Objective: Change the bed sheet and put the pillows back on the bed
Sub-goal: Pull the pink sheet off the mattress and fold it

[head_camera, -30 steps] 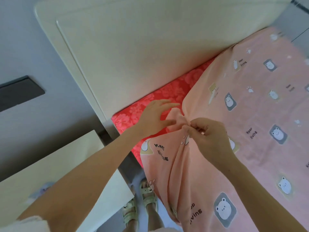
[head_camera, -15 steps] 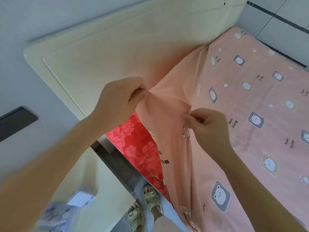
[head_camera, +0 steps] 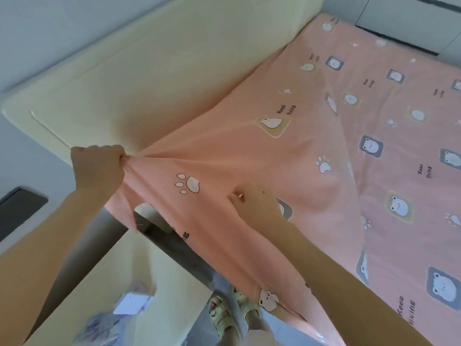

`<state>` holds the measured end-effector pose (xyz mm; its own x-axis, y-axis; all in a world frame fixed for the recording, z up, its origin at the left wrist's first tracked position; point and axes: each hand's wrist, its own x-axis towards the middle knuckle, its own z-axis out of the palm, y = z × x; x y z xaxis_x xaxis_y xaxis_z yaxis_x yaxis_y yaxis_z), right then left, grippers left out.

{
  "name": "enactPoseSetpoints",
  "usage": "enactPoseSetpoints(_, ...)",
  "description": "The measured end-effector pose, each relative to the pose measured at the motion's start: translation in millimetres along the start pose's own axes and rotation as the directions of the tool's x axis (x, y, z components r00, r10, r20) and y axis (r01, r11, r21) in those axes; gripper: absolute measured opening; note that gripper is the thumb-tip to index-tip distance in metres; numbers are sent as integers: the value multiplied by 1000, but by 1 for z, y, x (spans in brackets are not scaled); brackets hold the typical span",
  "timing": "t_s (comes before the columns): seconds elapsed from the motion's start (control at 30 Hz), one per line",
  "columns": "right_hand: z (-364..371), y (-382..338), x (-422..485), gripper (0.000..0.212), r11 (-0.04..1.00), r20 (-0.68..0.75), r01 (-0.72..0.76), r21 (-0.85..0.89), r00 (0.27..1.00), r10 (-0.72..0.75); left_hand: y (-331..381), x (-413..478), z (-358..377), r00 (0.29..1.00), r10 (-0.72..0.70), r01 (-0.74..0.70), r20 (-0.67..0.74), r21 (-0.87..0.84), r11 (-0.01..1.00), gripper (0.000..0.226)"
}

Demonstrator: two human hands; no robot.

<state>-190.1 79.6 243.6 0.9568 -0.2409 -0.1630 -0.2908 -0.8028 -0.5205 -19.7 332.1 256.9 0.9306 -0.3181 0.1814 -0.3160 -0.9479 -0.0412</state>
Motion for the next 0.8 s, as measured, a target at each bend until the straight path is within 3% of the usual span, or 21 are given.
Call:
enactPoseSetpoints(0.13, -5, 49, -33, 27, 993, -6, -116, 9, 993, 116, 34, 3, 16, 997, 82, -82, 7, 71, 994, 20)
enactPoseSetpoints(0.2, -11, 70, -51, 25, 984, -16, -175, -29, 984, 175, 68, -2, 29, 982, 191, -190, 2, 42, 981, 31)
enactPoseSetpoints(0.33, -31, 119, -98, 24, 956, -102, -288, 55, 951, 292, 175, -23, 39, 886, 463, -463, -27, -58, 884, 23)
enactPoseSetpoints(0.43, -53, 159, -154, 24, 907, -165, -406, 115, 892, 420, 276, -54, 31, 752, 655, -658, -75, -147, 738, 32)
enactPoseSetpoints(0.57, -82, 221, -259, 22, 789, -232, -583, 196, 754, 615, 413, -123, 1, 530, 827, -846, -188, -176, 503, 34)
enactPoseSetpoints(0.8, -120, 322, -485, 27, 536, -310, -778, 329, 447, 839, 605, -301, -70, 176, 924, -968, -340, -232, 99, 30)
